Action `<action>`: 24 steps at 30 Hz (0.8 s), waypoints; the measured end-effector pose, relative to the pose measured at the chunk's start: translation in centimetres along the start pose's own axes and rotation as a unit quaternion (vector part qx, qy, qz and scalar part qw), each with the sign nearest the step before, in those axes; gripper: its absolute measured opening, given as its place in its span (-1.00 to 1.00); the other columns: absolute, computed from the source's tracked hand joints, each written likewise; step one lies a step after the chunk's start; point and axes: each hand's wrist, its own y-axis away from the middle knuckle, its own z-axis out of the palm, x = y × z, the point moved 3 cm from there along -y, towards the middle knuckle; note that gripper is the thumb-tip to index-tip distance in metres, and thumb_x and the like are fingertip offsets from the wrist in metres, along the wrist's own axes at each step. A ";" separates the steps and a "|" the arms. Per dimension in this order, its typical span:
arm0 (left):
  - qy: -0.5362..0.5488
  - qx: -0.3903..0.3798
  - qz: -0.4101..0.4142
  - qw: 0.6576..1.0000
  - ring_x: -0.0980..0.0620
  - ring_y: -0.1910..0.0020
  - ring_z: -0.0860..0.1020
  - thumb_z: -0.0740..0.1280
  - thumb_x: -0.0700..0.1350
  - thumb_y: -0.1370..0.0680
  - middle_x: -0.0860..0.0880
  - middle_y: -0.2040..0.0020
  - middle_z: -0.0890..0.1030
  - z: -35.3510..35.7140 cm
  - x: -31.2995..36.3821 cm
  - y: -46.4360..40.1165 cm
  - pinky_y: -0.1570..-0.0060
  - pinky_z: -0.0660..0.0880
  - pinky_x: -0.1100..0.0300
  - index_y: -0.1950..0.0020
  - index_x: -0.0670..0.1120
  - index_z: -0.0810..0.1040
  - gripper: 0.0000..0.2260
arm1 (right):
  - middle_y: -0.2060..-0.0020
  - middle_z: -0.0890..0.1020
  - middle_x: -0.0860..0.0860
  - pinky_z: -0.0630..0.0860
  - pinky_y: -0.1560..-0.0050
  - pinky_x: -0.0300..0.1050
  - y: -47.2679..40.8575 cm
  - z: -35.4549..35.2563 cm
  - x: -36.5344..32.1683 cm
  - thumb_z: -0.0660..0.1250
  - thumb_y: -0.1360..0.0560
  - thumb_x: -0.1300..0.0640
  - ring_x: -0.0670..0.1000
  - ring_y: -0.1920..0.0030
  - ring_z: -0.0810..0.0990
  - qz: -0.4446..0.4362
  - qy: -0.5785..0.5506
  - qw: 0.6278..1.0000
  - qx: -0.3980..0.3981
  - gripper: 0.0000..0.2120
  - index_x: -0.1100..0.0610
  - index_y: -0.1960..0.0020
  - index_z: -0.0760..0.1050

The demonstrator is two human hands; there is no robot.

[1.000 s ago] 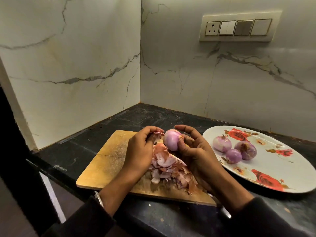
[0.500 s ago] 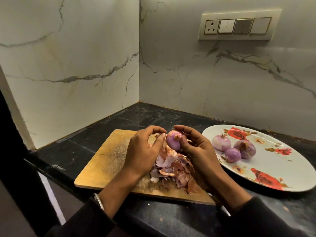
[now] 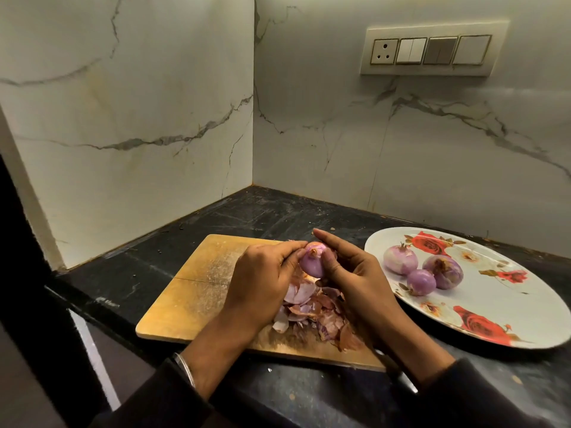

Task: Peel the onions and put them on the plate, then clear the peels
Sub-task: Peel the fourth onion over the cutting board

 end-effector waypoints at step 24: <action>0.030 0.035 -0.044 0.998 0.25 0.02 0.63 0.39 0.02 -0.58 0.11 -0.03 0.71 0.0 -0.1 0.1 0.08 0.58 0.40 -0.25 0.01 0.65 -0.74 | -0.20 0.68 -0.07 0.58 -0.26 0.12 0.2 0.2 -0.8 0.42 -0.55 0.14 -0.03 -0.23 0.64 -0.026 0.020 0.999 0.009 -0.64 -0.02 -0.34 0.58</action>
